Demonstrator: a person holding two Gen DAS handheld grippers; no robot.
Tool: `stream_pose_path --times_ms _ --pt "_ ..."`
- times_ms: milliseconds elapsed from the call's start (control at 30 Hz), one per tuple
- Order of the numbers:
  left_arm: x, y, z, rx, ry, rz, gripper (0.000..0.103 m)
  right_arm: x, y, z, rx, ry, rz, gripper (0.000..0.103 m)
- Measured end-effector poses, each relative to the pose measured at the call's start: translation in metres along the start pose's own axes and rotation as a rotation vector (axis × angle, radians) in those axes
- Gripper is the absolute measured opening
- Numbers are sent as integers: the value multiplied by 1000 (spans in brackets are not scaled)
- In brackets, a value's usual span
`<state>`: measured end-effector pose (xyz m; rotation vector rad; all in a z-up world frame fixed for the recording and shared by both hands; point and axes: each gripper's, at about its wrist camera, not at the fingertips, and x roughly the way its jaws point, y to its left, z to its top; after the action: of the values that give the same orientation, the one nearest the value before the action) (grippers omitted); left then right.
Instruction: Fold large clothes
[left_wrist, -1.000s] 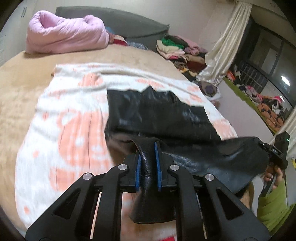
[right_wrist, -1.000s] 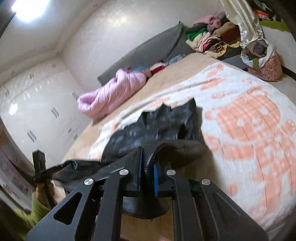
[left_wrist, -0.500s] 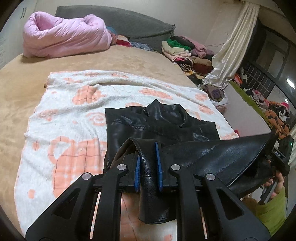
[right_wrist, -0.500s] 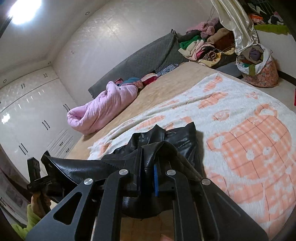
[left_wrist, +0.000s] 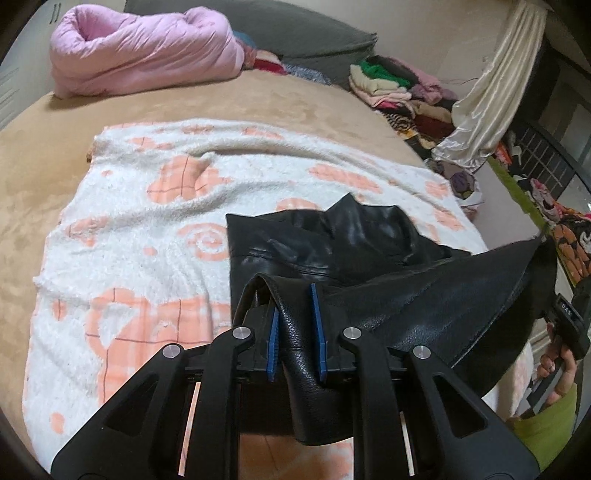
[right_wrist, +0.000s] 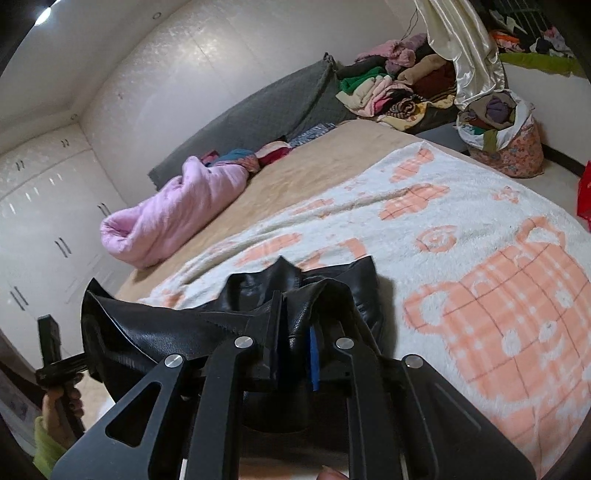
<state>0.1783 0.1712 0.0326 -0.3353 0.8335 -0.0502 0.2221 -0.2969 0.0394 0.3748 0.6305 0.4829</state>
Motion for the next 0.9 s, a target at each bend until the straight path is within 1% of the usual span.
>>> stream_pose_path --times_ms 167,300,433,467,500,567,633,667,733,767,800,900 --pt "29 16 0 -21 47 -3 10 30 -13 -3 12 26 -24 12" --pt "47 27 -1 -43 72 -34 12 54 -23 -7 14 68 -52 12" --pt "60 38 -1 -78 87 -78 16 77 -30 -9 5 111 -70 19" --pt "62 39 -1 -87 84 -93 16 80 -31 -10 10 113 -62 23" --pt "61 40 -2 -93 77 -109 19 82 -34 -12 19 117 -48 27" --pt "59 41 -3 -98 64 -134 24 81 -37 -14 42 112 -16 59" --pt "53 39 -4 -94 39 -156 31 78 -39 -14 63 94 18 64" --pt "49 37 -4 -92 26 -166 33 75 -38 -13 64 85 22 68" --pt "44 35 -3 -90 2 -172 44 67 -37 -11 53 50 18 75" --pt "37 33 -2 -80 -26 -138 49 63 -36 -11 50 37 16 78" --pt "34 33 -1 -70 -45 -112 59 59 -35 -10 49 24 16 79" --pt "19 32 3 -39 -106 -68 60 49 -33 -8 38 -21 25 84"
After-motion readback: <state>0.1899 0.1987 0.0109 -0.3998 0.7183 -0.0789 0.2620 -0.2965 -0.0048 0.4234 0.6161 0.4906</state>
